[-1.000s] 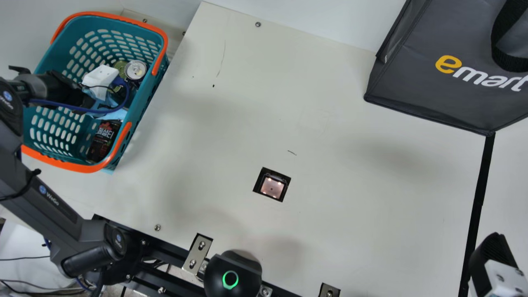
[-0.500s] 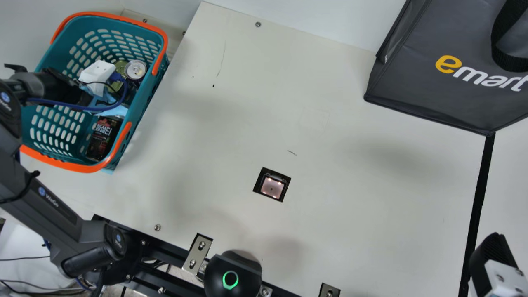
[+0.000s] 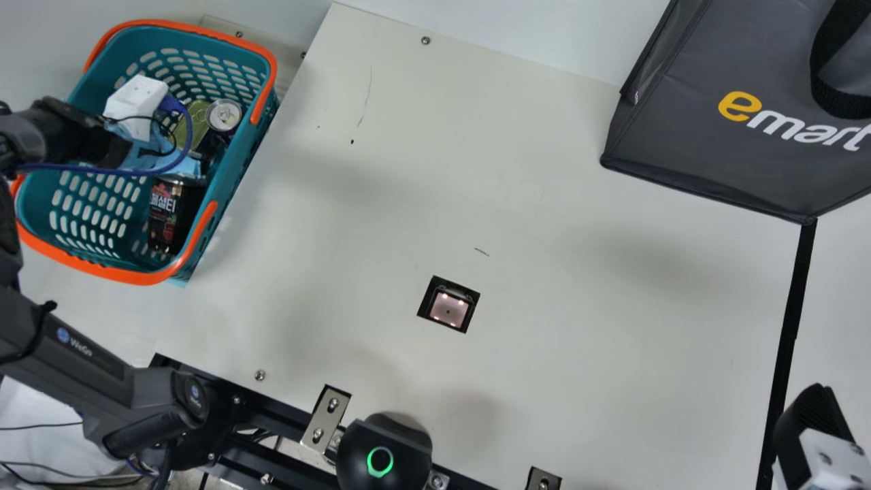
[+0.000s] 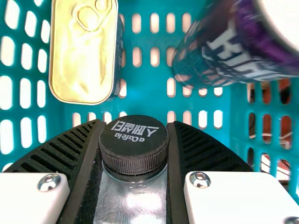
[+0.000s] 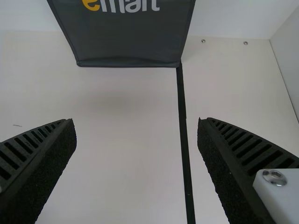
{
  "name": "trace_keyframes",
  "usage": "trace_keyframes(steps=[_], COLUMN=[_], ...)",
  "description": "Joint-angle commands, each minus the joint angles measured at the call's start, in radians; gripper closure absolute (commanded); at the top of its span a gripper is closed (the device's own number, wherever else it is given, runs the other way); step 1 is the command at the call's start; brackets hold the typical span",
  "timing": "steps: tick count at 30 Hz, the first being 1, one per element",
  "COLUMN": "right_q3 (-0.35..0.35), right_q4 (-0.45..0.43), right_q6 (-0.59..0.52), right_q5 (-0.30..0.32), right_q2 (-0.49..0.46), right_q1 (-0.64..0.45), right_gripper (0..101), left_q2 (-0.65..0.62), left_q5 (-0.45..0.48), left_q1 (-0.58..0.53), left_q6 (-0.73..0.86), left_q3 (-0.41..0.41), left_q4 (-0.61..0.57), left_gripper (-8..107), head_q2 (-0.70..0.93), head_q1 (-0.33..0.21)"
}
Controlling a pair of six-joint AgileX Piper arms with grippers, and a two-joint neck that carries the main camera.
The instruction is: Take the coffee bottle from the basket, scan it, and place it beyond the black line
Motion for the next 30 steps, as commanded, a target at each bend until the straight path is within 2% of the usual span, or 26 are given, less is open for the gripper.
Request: trace_keyframes(steps=[1,17,30], right_q3=[0.000,0.000,0.000], right_q4=[0.000,0.000,0.000], right_q6=[0.000,0.000,0.000], right_q5=[0.000,0.000,0.000], right_q2=[0.000,0.000,0.000], right_q1=[0.000,0.000,0.000], right_gripper=[10,10,10], left_q2=[-0.020,-0.183,-0.302], left_q5=[0.005,0.067,0.150], left_q1=[0.006,0.065,0.092], left_q6=[0.007,0.051,0.026], left_q3=[0.005,0.068,0.071], left_q4=[-0.006,-0.046,-0.036], left_gripper=[89,89,89], head_q2=[0.004,0.004,0.004], head_q1=[-0.026,-0.026,-0.026])
